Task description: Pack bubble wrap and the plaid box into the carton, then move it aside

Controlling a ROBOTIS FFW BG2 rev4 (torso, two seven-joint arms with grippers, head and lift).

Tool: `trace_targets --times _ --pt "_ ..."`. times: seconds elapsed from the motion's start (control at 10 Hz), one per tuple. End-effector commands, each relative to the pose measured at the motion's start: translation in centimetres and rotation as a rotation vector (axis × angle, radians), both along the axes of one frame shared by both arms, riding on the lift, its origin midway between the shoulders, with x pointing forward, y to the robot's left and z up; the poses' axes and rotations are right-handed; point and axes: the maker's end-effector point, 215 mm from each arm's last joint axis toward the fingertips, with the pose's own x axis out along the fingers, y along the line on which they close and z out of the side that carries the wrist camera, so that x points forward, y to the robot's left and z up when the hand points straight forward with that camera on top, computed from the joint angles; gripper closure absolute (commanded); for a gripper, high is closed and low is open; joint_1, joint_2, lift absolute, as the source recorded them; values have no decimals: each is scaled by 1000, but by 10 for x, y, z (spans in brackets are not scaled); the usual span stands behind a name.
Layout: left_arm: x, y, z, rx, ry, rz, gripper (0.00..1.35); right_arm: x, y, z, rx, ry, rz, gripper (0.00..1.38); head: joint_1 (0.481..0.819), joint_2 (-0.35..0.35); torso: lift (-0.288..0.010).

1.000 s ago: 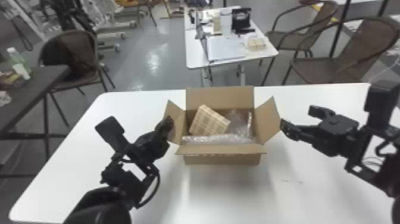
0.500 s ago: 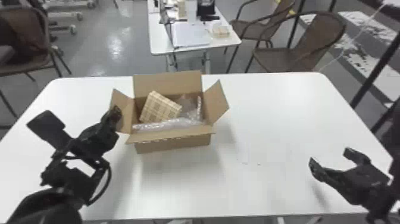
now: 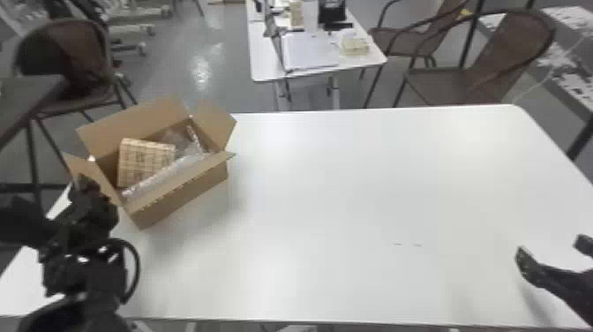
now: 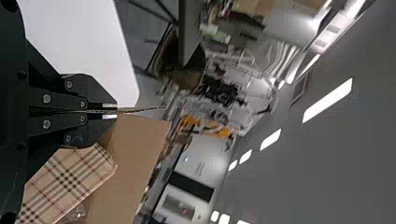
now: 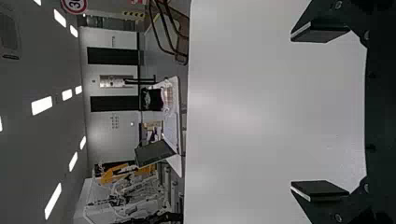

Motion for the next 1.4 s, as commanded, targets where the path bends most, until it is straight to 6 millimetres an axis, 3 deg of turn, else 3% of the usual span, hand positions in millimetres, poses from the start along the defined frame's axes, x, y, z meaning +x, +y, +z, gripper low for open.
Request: trace_targets --times 0.0,0.1,0.3,0.4,0.5,0.6,0.7,0.9,1.1,1.3 --pt "-33 40 5 9 -47 192 1205 5 11 0 17 3 19 174 695 201 -166" --pt "-53 58 4 6 -59 299 1205 8 20 -1 31 6 38 174 695 261 -166" --pt "-68 60 -20 -56 -59 399 1197 13 29 -1 43 6 52 174 695 325 -166" --pt "-68 50 -33 -111 -72 414 996 15 32 0 51 4 57 174 695 342 -166" --pt "-68 44 -30 -105 -87 403 446 17 32 3 49 -3 59 174 695 340 -166" --pt "-71 36 -8 -45 -127 383 55 16 33 8 49 -11 61 174 695 329 -166" --pt "-76 24 20 18 -153 339 87 15 34 13 46 -22 62 174 695 324 -166" --pt "-79 -41 83 237 -189 192 234 8 35 22 33 -40 66 174 695 300 -166" --pt "-57 -128 77 288 -176 -58 242 0 36 26 11 -71 66 151 695 211 -166" --pt "-49 -188 45 389 -90 -303 242 -6 53 21 -23 -101 77 47 695 113 -166"
